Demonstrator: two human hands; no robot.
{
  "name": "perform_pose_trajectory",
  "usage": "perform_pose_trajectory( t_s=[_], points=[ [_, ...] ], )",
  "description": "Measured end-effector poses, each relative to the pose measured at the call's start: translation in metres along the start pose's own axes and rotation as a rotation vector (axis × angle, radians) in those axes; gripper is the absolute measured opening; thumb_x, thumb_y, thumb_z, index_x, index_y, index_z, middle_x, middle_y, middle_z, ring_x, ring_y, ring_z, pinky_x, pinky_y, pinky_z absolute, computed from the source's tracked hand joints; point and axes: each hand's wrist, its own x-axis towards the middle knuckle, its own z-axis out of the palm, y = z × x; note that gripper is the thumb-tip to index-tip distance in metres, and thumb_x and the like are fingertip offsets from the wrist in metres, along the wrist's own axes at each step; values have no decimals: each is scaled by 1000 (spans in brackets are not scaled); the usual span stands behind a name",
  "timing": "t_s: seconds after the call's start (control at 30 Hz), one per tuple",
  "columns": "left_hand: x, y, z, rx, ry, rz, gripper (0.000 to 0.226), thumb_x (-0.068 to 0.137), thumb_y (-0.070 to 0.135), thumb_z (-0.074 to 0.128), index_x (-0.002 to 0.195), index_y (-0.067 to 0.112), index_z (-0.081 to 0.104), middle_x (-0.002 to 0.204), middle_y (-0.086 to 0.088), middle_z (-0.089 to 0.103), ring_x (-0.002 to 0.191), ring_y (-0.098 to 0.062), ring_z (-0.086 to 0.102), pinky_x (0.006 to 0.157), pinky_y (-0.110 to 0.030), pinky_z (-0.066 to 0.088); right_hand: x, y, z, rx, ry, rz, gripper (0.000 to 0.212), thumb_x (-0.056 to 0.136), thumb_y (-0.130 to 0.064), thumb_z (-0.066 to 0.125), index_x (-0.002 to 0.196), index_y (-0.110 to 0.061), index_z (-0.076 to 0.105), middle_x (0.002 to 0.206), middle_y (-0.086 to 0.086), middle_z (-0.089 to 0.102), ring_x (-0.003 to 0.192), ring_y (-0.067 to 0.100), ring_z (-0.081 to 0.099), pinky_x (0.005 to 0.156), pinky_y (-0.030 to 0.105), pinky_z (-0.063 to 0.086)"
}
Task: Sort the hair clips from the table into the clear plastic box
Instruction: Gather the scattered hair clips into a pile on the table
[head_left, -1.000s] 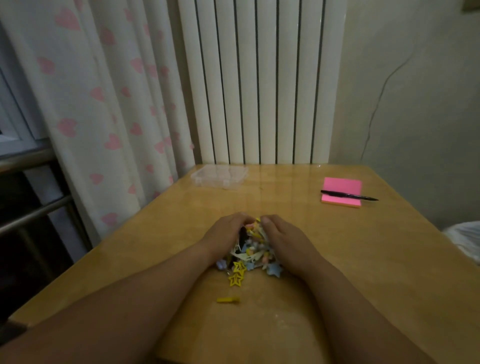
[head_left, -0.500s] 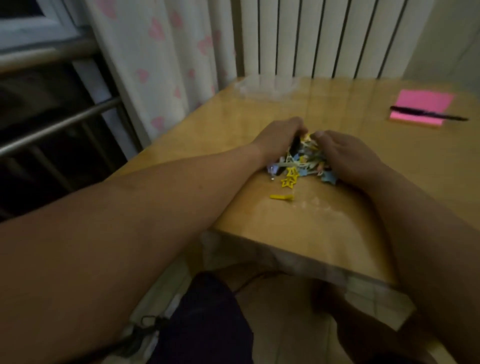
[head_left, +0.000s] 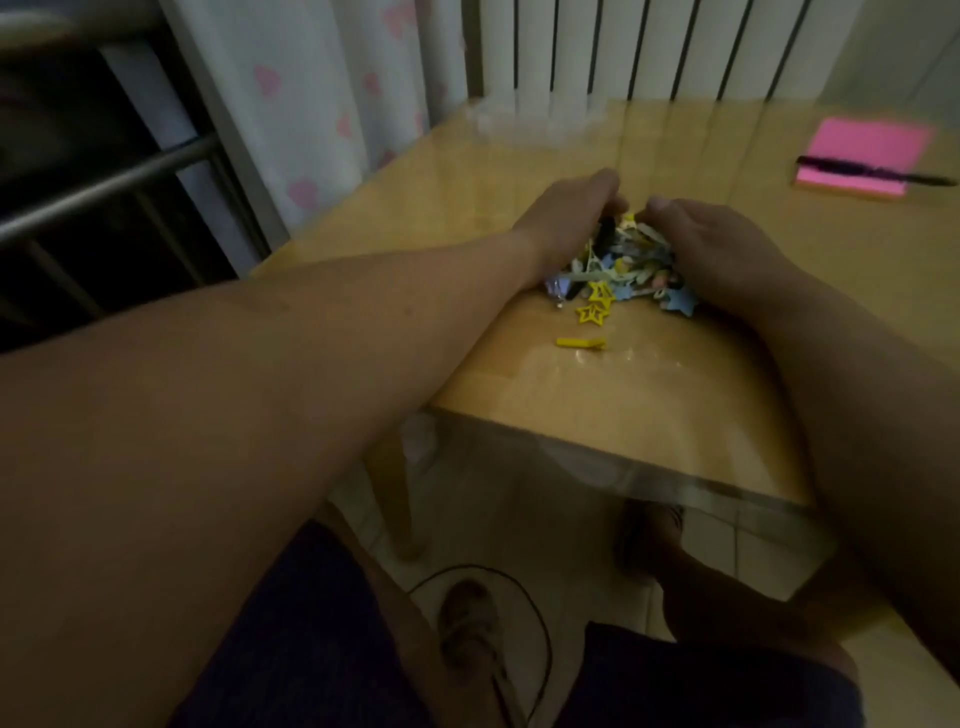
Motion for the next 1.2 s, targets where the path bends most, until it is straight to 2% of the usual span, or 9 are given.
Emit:
perform_pose_trajectory(
  t_s=[0.17,0.23,0.37,0.6,0.77,0.87,0.97,1.07,1.2],
  points=[
    [-17,10,-12,106,231,191,30,101,36,48,110,13,65,115,-7,64,110,-18,59,106,-44,47,1,0,-2,-19,-15,-44,61,110,-56,31,138,-16,67,145,12,63,134,29,55,109,38,39],
    [-46,28,-31,115,389,350,23,101,34,52,99,15,64,97,-7,66,91,-12,61,89,-43,54,2,2,-3,-3,-10,-37,61,110,-57,32,137,-15,68,144,11,64,134,29,56,111,39,39],
    [-159,42,-56,192,117,430,43,108,26,47,68,27,62,59,10,61,53,3,55,61,-24,45,5,1,-3,13,-14,-4,62,110,-55,33,131,-8,68,136,17,65,128,33,57,108,43,41],
    [-264,-20,-43,445,-169,461,11,100,34,64,101,28,74,85,19,67,73,5,62,67,-17,51,4,4,3,-13,-1,-28,51,110,-54,36,113,-14,68,123,14,71,118,32,64,100,45,48],
    [-188,3,-33,322,19,373,18,98,41,61,110,32,70,89,15,69,78,0,64,75,-26,53,2,2,5,-60,-5,-36,40,108,-50,42,120,-22,68,123,8,73,116,28,65,94,41,50],
    [-98,8,-17,417,117,236,41,102,39,63,141,27,59,136,5,59,124,-13,58,109,-35,45,1,4,8,-109,-5,-47,48,106,-54,43,141,-26,61,140,4,66,130,25,60,104,40,48],
    [-31,5,-1,376,51,60,59,109,43,48,163,23,35,172,-8,23,160,-23,22,128,-41,25,3,5,11,-181,15,-65,54,108,-48,42,152,-19,52,150,10,59,138,29,54,110,41,44],
    [0,7,15,334,-49,17,54,111,42,41,161,20,41,168,-5,39,153,-23,38,124,-38,33,6,5,17,-265,14,-75,47,109,-46,35,141,-21,58,140,11,65,130,33,58,103,43,46],
    [21,8,7,224,-56,52,40,113,39,41,132,14,65,133,-10,67,124,-30,61,105,-42,47,30,5,11,-267,34,47,41,106,-51,37,119,-22,62,125,9,63,119,32,59,95,45,44]
  ],
)
